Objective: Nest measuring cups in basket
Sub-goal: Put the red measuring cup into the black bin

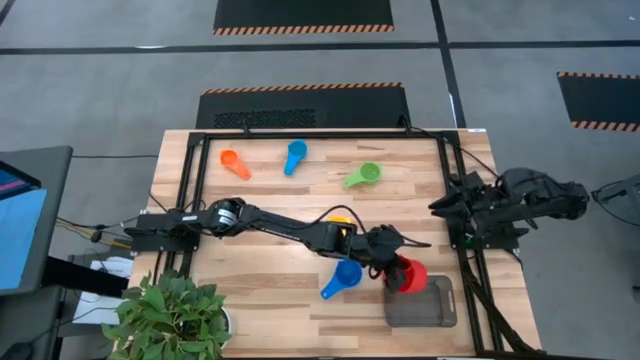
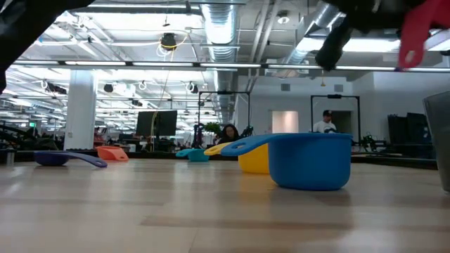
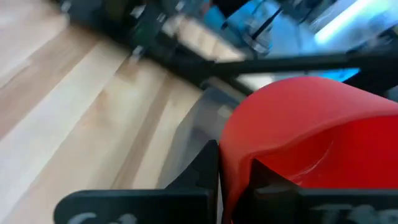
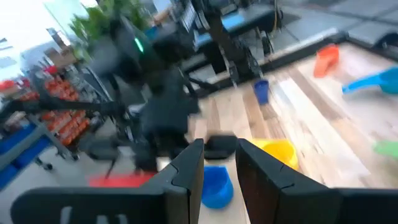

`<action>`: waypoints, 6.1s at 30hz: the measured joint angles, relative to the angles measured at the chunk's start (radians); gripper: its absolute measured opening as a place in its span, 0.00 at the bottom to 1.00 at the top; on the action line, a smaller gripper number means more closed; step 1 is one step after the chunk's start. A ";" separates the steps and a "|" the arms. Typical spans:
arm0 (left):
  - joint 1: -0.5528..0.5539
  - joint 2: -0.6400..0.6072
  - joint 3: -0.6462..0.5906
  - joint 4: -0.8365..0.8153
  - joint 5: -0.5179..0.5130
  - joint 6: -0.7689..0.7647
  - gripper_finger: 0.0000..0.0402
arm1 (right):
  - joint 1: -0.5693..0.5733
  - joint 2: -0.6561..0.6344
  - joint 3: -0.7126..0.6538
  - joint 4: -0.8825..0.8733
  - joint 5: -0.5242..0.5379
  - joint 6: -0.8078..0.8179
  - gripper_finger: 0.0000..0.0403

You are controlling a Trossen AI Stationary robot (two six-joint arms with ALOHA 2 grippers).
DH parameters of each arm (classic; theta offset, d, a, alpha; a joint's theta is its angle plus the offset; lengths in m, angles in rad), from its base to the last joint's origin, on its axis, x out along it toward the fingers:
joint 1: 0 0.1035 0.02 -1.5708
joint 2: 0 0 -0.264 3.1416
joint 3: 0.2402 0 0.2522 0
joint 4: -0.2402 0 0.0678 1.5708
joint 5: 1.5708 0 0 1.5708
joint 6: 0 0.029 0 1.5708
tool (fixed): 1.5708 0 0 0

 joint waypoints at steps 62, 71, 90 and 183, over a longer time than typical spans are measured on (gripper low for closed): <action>-0.102 0.050 -0.027 -0.082 -0.077 -0.218 0.00 | -0.002 0.001 0.000 0.000 0.032 -0.024 0.29; -0.102 0.050 -0.027 -0.069 -0.058 -0.169 0.03 | -0.002 0.001 0.000 0.000 0.032 -0.024 0.29; -0.098 0.050 -0.027 -0.069 -0.057 -0.189 0.20 | -0.002 0.001 0.000 0.000 0.032 -0.022 0.29; -0.105 0.051 -0.007 -0.119 0.120 -0.375 0.38 | -0.002 0.000 0.000 -0.002 0.028 -0.047 0.29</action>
